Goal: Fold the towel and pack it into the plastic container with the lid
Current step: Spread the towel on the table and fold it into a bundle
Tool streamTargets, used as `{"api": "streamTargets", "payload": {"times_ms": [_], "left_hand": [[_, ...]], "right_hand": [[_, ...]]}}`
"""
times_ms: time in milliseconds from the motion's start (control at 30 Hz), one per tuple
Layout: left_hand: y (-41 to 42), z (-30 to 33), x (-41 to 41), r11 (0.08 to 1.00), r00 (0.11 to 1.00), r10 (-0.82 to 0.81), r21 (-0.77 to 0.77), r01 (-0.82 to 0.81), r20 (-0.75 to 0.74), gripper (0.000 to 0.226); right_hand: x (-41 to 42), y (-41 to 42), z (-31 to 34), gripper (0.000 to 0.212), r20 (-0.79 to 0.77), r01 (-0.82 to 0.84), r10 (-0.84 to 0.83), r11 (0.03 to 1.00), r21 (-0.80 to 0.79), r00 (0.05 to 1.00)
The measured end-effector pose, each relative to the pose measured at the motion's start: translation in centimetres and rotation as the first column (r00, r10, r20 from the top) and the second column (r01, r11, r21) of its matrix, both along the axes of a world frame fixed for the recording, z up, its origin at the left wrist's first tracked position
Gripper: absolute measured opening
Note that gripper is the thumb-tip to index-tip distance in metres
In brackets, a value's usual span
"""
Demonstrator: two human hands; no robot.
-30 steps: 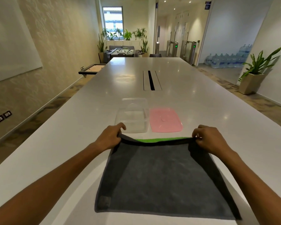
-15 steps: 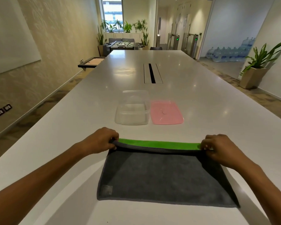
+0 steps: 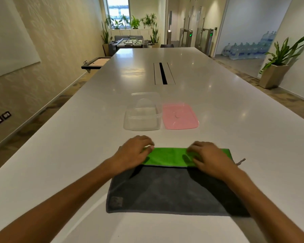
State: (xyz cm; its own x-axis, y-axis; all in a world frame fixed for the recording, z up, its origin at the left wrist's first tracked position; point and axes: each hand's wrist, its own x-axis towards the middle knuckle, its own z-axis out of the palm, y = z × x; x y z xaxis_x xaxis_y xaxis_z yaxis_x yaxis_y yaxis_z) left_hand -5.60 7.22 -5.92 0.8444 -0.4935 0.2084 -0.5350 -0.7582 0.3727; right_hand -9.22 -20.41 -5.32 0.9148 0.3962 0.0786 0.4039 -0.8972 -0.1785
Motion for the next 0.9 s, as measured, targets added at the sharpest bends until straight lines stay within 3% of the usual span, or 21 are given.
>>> {"api": "streamTargets", "payload": {"times_ms": [167, 267, 333, 433, 533, 633, 767, 900], "left_hand": [[-4.0, -3.4, -0.1, 0.998, 0.997, 0.008, -0.067, -0.013, -0.083, 0.044], [-3.4, -4.9, 0.0, 0.989, 0.991, 0.086, 0.13, -0.072, -0.099, 0.049], [-2.9, -5.5, -0.3, 0.962, 0.99, 0.123, 0.253, -0.102, -0.067, 0.054], [-2.1, -5.5, -0.2, 0.939, 0.984, 0.171, 0.312, -0.145, -0.057, 0.062], [-1.1, -5.7, 0.0, 0.926, 0.975, 0.21, 0.335, -0.176, -0.068, 0.077], [-0.2, -6.0, 0.2, 0.917, 0.968, 0.239, 0.346, -0.2, -0.072, 0.077], [0.7, -5.9, 0.3, 0.912, 0.962, 0.266, 0.341, -0.228, -0.069, 0.073], [1.4, -5.8, 0.2, 0.9, 0.953, 0.298, 0.348, -0.261, -0.057, 0.085]], "right_hand": [[0.6, 6.9, -3.5, 0.078, -0.005, -0.068, 0.068, 0.997, -0.04, 0.998], [0.5, 7.6, -5.3, 0.086, -0.052, -0.007, 0.002, 0.996, -0.093, 0.999], [0.5, 7.2, -5.7, 0.093, -0.047, 0.029, -0.033, 0.995, -0.095, 0.998], [0.5, 5.8, -5.7, 0.095, -0.049, 0.081, -0.085, 0.993, -0.08, 0.995], [0.4, 4.1, -5.9, 0.088, -0.039, 0.128, -0.132, 0.987, -0.093, 0.99], [0.5, 2.3, -6.0, 0.088, -0.03, 0.173, -0.178, 0.978, -0.114, 0.984], [0.6, 0.1, -6.0, 0.099, -0.043, 0.238, -0.245, 0.963, -0.123, 0.969], [0.5, -2.0, -6.1, 0.107, -0.045, 0.298, -0.306, 0.946, -0.125, 0.951]]}}
